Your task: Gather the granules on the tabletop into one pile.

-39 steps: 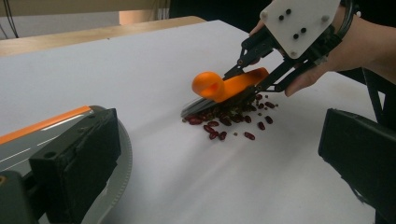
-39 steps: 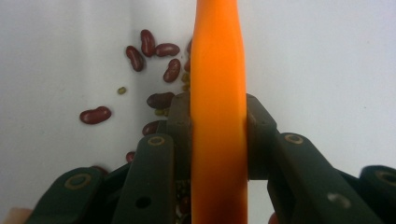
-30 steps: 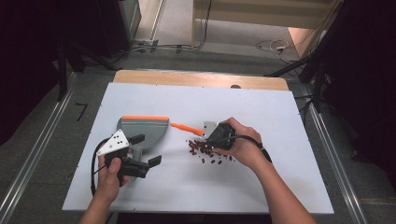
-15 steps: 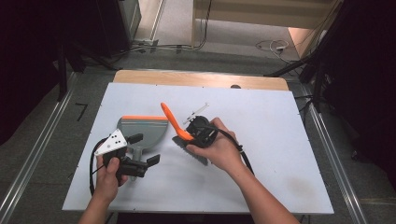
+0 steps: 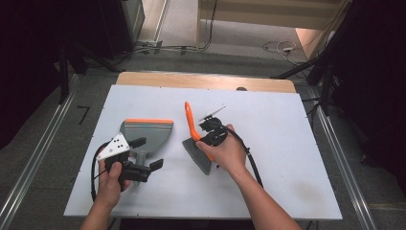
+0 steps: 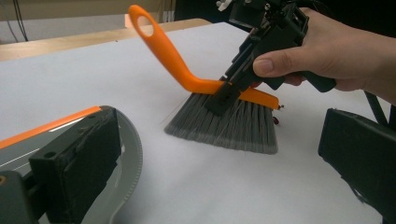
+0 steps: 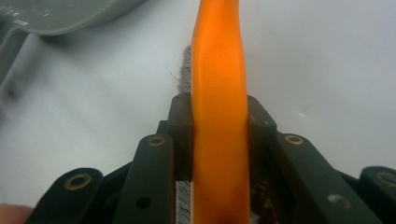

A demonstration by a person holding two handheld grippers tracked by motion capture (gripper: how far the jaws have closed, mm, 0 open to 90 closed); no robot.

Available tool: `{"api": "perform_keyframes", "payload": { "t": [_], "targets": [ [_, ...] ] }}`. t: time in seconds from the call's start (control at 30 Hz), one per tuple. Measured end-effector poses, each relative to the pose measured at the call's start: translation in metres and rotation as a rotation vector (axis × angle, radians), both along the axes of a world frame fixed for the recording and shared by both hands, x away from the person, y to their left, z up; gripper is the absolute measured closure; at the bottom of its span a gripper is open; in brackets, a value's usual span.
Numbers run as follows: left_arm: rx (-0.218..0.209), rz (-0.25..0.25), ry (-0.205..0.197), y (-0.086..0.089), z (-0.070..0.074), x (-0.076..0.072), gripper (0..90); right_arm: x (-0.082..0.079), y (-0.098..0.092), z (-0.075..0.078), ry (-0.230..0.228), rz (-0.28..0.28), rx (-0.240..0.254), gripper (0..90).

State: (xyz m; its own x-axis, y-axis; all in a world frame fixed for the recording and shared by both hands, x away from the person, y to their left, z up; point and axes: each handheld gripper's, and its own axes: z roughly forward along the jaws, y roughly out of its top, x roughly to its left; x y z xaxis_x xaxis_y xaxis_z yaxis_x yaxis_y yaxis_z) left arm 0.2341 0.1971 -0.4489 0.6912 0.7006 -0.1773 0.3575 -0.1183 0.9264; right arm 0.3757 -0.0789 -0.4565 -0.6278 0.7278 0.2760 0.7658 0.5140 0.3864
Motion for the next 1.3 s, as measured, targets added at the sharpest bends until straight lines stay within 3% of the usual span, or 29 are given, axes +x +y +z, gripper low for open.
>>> {"api": "perform_keyframes", "payload": {
  "t": [0.4,0.63,1.23,1.3],
  "targets": [
    [0.011,-0.005,0.005,-0.003,-0.002,-0.001,0.0,0.000,-0.051,-0.008,0.045,-0.123,0.048,67.4],
    [0.012,-0.008,0.007,-0.004,-0.003,-0.001,0.0,-0.002,-0.074,-0.008,0.045,-0.168,0.055,67.3],
    [0.021,-0.015,0.018,-0.008,-0.004,-0.001,0.0,0.000,-0.114,-0.006,0.042,-0.220,0.046,67.2],
    [0.018,-0.015,0.017,-0.007,-0.004,0.000,0.0,0.000,-0.117,-0.005,0.047,-0.223,0.064,67.3]
  ]
}}
